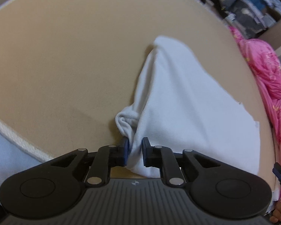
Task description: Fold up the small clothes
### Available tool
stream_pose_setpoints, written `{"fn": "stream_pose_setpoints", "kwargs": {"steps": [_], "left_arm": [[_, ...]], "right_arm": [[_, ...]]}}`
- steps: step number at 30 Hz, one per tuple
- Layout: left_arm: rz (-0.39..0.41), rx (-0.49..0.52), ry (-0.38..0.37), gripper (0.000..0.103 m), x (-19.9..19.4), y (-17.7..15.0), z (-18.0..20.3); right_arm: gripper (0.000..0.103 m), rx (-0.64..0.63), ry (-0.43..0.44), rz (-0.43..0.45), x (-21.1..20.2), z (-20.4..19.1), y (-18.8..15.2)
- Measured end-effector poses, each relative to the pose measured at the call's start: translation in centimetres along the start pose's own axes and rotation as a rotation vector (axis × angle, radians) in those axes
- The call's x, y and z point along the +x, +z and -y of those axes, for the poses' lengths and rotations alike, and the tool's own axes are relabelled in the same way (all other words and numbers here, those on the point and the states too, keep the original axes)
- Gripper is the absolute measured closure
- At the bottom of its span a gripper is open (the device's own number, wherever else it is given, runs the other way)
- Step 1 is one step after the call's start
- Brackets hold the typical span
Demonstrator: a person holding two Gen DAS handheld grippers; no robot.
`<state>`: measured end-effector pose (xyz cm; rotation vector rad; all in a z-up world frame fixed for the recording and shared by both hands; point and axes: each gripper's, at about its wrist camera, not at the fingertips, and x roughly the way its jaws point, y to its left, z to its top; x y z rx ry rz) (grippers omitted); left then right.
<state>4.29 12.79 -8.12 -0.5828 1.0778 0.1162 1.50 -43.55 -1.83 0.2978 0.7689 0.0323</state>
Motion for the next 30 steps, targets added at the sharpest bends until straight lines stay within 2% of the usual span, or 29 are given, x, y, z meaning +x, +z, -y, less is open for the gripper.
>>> {"fn": "stream_pose_setpoints", "kwargs": {"steps": [4, 6, 8, 12, 17, 21, 25, 27, 30], "left_arm": [[-0.028, -0.027, 0.017, 0.084, 1.1, 0.3, -0.2], [-0.018, -0.013, 0.029, 0.088, 0.9, 0.3, -0.4], [0.001, 0.019, 0.048, 0.093, 0.8, 0.1, 0.3], [0.041, 0.066, 0.074, 0.095, 0.3, -0.3, 1.2], [0.15, 0.199, 0.086, 0.097, -3.7, -1.0, 5.1], [0.248, 0.346, 0.018, 0.097, -7.4, -1.3, 12.3], [0.307, 0.502, -0.112, 0.097, -9.4, -3.5, 23.0], [0.301, 0.566, -0.167, 0.097, -9.1, -5.7, 28.2], [0.253, 0.657, -0.236, 0.096, -6.4, -10.2, 35.4]], "right_arm": [[0.064, 0.001, -0.007, -0.004, 0.1, 0.1, -0.1], [0.064, 0.007, -0.012, -0.008, 0.1, 0.3, -0.1], [0.064, 0.005, -0.023, -0.016, 0.2, 0.5, -0.1], [0.064, -0.011, -0.079, -0.051, 0.8, 1.1, -0.1], [0.064, 0.001, -0.143, -0.084, 1.2, 2.3, -0.1], [0.064, 0.03, -0.148, -0.069, 0.9, 3.3, 0.5], [0.064, 0.067, -0.139, -0.03, 0.5, 4.3, 1.1], [0.064, 0.096, -0.139, -0.01, 0.3, 5.0, 1.4], [0.064, 0.147, -0.142, 0.025, -0.1, 6.2, 1.8]]}}
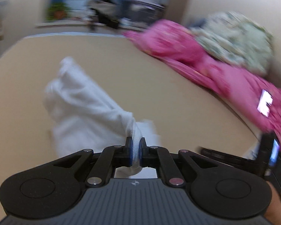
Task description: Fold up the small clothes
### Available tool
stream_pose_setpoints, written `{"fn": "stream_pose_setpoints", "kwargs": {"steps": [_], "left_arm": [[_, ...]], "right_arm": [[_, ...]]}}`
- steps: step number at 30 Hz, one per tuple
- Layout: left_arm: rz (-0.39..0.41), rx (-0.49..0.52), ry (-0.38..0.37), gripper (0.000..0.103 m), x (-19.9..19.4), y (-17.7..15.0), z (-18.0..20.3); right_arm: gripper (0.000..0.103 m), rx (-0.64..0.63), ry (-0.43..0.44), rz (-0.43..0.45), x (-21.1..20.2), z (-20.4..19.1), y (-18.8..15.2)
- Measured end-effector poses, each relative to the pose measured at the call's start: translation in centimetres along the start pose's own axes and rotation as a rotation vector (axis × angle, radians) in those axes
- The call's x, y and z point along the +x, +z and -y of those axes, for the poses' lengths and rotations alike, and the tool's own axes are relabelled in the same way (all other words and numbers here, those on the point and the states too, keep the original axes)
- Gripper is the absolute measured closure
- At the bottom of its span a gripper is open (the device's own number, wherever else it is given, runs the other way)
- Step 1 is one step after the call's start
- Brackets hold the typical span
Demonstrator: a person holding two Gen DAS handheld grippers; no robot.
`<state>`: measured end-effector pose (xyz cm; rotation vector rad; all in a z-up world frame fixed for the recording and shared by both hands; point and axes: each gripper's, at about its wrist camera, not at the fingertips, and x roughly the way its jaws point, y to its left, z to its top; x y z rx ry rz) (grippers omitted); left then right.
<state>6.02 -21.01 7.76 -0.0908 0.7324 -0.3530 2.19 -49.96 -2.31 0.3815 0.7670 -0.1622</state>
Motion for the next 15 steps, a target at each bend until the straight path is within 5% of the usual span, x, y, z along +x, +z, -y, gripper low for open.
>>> {"fn": "stream_pose_setpoints", "kwargs": {"steps": [5, 11, 15], "left_arm": [[-0.234, 0.104, -0.176, 0.083, 8.1, -4.1, 6.7], [-0.11, -0.06, -0.05, 0.085, 6.3, -5.2, -3.4], [-0.219, -0.117, -0.039, 0.086, 8.6, -7.9, -7.4]], "right_arm": [[0.064, 0.098, 0.015, 0.028, -0.1, 2.1, 0.4], [0.061, 0.118, 0.181, -0.082, 1.6, 1.8, 0.1], [0.061, 0.03, 0.292, -0.234, 3.5, -0.8, -1.2]]}}
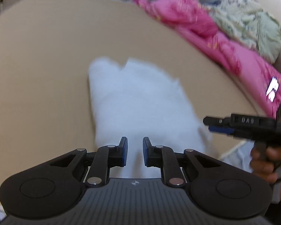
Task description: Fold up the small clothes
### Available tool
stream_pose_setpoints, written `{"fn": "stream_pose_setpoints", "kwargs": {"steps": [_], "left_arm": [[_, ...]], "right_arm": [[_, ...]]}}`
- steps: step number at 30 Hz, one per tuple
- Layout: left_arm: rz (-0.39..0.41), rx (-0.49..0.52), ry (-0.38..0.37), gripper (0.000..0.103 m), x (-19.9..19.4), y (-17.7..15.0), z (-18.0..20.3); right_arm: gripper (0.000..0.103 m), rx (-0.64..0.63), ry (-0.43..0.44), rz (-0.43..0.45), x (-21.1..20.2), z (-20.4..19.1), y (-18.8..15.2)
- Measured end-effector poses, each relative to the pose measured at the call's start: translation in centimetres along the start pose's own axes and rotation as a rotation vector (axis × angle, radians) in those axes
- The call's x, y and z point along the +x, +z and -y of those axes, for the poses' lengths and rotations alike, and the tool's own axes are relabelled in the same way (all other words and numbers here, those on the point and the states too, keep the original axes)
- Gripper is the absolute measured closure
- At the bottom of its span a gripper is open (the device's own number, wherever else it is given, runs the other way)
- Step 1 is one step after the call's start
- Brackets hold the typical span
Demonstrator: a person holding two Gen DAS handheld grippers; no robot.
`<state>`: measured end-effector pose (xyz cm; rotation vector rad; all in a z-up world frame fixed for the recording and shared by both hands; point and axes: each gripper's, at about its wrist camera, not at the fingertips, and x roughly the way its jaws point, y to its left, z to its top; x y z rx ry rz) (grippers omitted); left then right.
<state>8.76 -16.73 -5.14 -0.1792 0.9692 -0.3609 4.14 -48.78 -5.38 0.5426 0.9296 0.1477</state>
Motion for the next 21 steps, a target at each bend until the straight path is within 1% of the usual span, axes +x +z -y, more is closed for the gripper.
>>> {"fn": "stream_pose_setpoints", "kwargs": {"steps": [1, 2, 3, 4, 5, 6, 7, 8, 10, 11, 12, 13, 14, 16, 19, 21], "left_arm": [[-0.052, 0.018, 0.016, 0.087, 1.3, -0.6, -0.4], [-0.102, 0.051, 0.061, 0.089, 2.6, -1.3, -0.4], [-0.131, 0.088, 0.094, 0.092, 3.5, -2.0, -0.1], [-0.113, 0.121, 0.1, 0.092, 3.6, -2.4, 0.3], [-0.099, 0.138, 0.099, 0.092, 3.3, -2.5, 0.6], [-0.101, 0.134, 0.092, 0.092, 3.1, -2.3, 0.7], [-0.094, 0.115, 0.077, 0.092, 2.7, -1.9, 0.6], [-0.08, 0.105, 0.061, 0.092, 1.9, -2.1, 0.1], [-0.041, 0.114, 0.061, 0.091, 1.0, -1.2, 0.0], [-0.023, 0.122, 0.069, 0.09, 0.3, -1.2, -0.7], [-0.011, 0.126, 0.072, 0.09, -0.1, -1.1, -1.1], [-0.006, 0.125, 0.074, 0.09, -0.5, -1.0, -1.5], [-0.002, 0.12, 0.075, 0.09, -0.8, -0.8, -1.9], [0.005, 0.113, 0.077, 0.09, -1.0, -0.5, -1.8], [0.01, 0.108, 0.086, 0.09, -2.4, -1.1, -2.3], [0.015, 0.101, 0.081, 0.089, -3.3, -1.0, -2.8]], "right_arm": [[0.061, -0.027, -0.027, -0.036, 0.8, -0.4, -0.3], [0.065, -0.057, -0.08, -0.074, 1.6, -0.8, -0.7], [0.072, -0.08, -0.117, -0.112, 2.3, -1.0, -1.0], [0.08, -0.081, -0.118, -0.141, 2.7, -0.9, -1.3], [0.08, -0.067, -0.12, -0.148, 2.7, -0.7, -1.4], [0.08, -0.064, -0.121, -0.143, 2.6, -0.7, -1.3], [0.08, -0.062, -0.119, -0.132, 2.3, -0.7, -1.1], [0.08, -0.05, -0.114, -0.103, 1.7, -0.8, -0.9], [0.079, -0.053, -0.115, 0.006, 0.4, -1.3, -0.4], [0.073, -0.069, -0.12, 0.072, -0.2, -1.6, 0.2], [0.069, -0.076, -0.121, 0.115, -0.4, -1.8, 0.8], [0.062, -0.077, -0.114, 0.146, -0.4, -2.0, 1.5], [0.06, -0.07, -0.098, 0.161, 0.1, -2.1, 2.3], [0.06, -0.051, -0.072, 0.154, 1.3, -1.7, 3.8], [0.059, -0.048, -0.063, 0.145, 4.3, -2.0, 5.8], [0.055, -0.058, -0.054, 0.137, 6.3, -2.3, 6.8]]}}
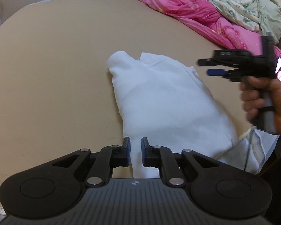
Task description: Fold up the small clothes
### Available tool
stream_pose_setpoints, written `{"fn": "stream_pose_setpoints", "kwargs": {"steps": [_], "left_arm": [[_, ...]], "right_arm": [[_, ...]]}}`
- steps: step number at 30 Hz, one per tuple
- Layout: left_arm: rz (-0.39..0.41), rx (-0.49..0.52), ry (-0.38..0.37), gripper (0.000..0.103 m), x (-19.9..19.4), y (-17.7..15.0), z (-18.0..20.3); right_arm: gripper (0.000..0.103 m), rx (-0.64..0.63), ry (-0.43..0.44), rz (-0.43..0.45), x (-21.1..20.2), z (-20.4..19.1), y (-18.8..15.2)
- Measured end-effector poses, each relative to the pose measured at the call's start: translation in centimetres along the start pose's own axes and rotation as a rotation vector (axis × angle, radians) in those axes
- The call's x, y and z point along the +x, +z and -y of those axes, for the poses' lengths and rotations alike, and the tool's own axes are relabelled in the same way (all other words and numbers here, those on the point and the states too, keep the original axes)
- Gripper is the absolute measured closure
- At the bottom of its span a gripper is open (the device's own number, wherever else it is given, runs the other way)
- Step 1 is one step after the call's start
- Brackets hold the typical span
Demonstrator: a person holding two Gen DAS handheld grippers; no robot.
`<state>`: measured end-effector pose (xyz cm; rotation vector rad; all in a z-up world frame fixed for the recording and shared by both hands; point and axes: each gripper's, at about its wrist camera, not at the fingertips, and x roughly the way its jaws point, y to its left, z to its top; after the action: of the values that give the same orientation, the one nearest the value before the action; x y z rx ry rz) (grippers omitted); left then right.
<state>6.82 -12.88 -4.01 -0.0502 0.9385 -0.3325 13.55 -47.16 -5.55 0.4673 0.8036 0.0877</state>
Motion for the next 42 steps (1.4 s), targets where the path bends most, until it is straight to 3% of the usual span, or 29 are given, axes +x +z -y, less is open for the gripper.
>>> {"fn": "stream_pose_setpoints", "kwargs": {"steps": [3, 4, 6, 9, 11, 13, 15, 16, 18, 19, 20, 22, 26, 28, 36, 39, 41, 42], "left_arm": [[0.008, 0.0, -0.001, 0.084, -0.6, 0.4, -0.4], [0.012, -0.003, -0.003, 0.081, -0.5, 0.6, -0.4], [0.02, -0.009, -0.012, 0.08, -0.3, 1.1, -0.4], [0.028, -0.009, -0.044, 0.078, 0.6, 1.5, 0.1], [0.001, 0.006, -0.05, 0.077, 2.3, 1.0, 0.4], [-0.105, 0.02, -0.009, 0.071, 4.7, 0.1, 0.2], [-0.187, 0.049, 0.007, 0.059, 5.4, -0.5, -0.3], [-0.18, 0.059, -0.007, 0.059, 4.8, -0.4, -0.6], [-0.151, 0.041, -0.031, 0.058, 3.6, 0.3, -1.6], [-0.117, 0.01, -0.041, 0.056, 3.1, 1.1, -2.3], [-0.091, -0.019, -0.05, 0.054, 2.9, 1.8, -3.0], [-0.05, -0.097, -0.053, 0.043, 3.3, 3.4, -4.3], [-0.081, -0.269, -0.107, 0.04, 6.5, 5.7, -6.3], [-0.09, -0.315, -0.141, 0.032, 7.8, 6.2, -6.6], [-0.11, -0.33, -0.166, 0.03, 10.6, 7.0, -4.7], [-0.116, -0.341, -0.168, 0.03, 11.1, 6.6, -4.5], [-0.117, -0.345, -0.171, 0.03, 11.4, 6.5, -4.5], [-0.116, -0.344, -0.173, 0.03, 11.5, 6.5, -4.5]], "right_arm": [[0.06, -0.016, 0.009, -0.076, 2.9, -0.5, -0.2], [0.094, -0.026, 0.026, -0.098, 3.4, -0.7, -0.6], [0.097, -0.007, 0.005, -0.037, 2.9, -0.2, -0.3], [0.098, 0.169, 0.02, 0.036, 1.4, 2.2, 0.1], [0.095, 0.183, -0.049, -0.011, 2.3, 3.2, -0.4], [0.093, 0.227, -0.106, -0.045, 2.7, 4.1, -0.7], [0.084, 0.242, -0.202, -0.011, 1.5, 4.6, -0.5], [0.076, 0.239, -0.198, 0.011, 0.6, 4.6, -0.3], [0.065, 0.212, -0.092, 0.04, -1.3, 4.0, -0.3], [0.05, 0.19, -0.036, 0.034, -1.8, 3.6, -0.5], [0.031, 0.166, 0.026, 0.006, -1.9, 3.1, -0.9], [0.019, 0.132, 0.08, -0.075, -1.6, 2.4, -1.8], [0.019, 0.111, 0.03, -0.171, 0.5, 2.2, -3.4], [0.019, 0.137, 0.033, -0.204, 1.3, 2.7, -3.8], [0.021, 0.136, 0.047, -0.186, 1.5, 3.0, -4.0], [0.03, 0.133, 0.062, -0.181, 2.3, 2.8, -4.0], [0.049, 0.145, 0.091, -0.187, 2.6, 2.8, -4.1], [0.052, 0.158, 0.108, -0.193, 2.5, 2.8, -4.2]]}}
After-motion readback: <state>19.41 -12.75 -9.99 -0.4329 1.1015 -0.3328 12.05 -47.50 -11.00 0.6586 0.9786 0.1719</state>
